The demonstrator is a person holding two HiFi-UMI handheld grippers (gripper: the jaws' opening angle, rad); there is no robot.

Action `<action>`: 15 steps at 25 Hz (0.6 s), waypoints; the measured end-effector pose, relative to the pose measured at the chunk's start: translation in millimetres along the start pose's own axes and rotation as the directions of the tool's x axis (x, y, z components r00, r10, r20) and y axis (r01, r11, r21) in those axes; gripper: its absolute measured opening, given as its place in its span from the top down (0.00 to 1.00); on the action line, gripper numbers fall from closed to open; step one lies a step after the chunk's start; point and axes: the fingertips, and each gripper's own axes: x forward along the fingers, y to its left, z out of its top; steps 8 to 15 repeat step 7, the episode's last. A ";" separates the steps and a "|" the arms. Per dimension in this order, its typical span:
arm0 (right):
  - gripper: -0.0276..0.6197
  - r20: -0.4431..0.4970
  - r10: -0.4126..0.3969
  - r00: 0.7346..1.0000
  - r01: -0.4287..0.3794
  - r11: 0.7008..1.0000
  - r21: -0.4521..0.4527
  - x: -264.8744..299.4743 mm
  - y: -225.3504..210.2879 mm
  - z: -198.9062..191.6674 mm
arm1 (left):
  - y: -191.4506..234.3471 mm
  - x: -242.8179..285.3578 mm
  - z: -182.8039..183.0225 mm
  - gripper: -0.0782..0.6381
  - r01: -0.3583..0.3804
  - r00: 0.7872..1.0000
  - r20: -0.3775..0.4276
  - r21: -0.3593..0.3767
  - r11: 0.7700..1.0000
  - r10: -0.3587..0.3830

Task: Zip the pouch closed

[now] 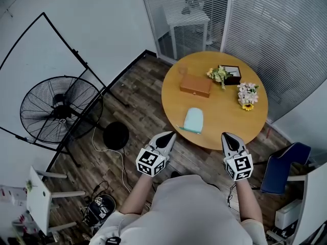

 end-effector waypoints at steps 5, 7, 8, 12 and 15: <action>0.95 -0.002 -0.006 1.000 0.006 1.000 -0.002 3.7 -2.4 -0.1 | 3.9 2.5 -1.2 0.87 0.000 1.000 -0.006 0.000 1.000 0.000; 0.95 -0.003 -0.010 1.000 0.010 1.000 -0.001 4.7 -2.9 -1.1 | 5.3 2.8 -2.1 0.87 0.001 1.000 -0.008 0.001 1.000 -0.001; 0.95 -0.003 -0.010 1.000 0.010 1.000 -0.001 4.7 -2.9 -1.1 | 5.3 2.8 -2.1 0.87 0.001 1.000 -0.008 0.001 1.000 -0.001; 0.95 -0.003 -0.010 1.000 0.010 1.000 -0.001 4.7 -2.9 -1.1 | 5.3 2.8 -2.1 0.87 0.001 1.000 -0.008 0.001 1.000 -0.001; 0.95 -0.003 -0.010 1.000 0.010 1.000 -0.001 4.7 -2.9 -1.1 | 5.3 2.8 -2.1 0.87 0.001 1.000 -0.008 0.001 1.000 -0.001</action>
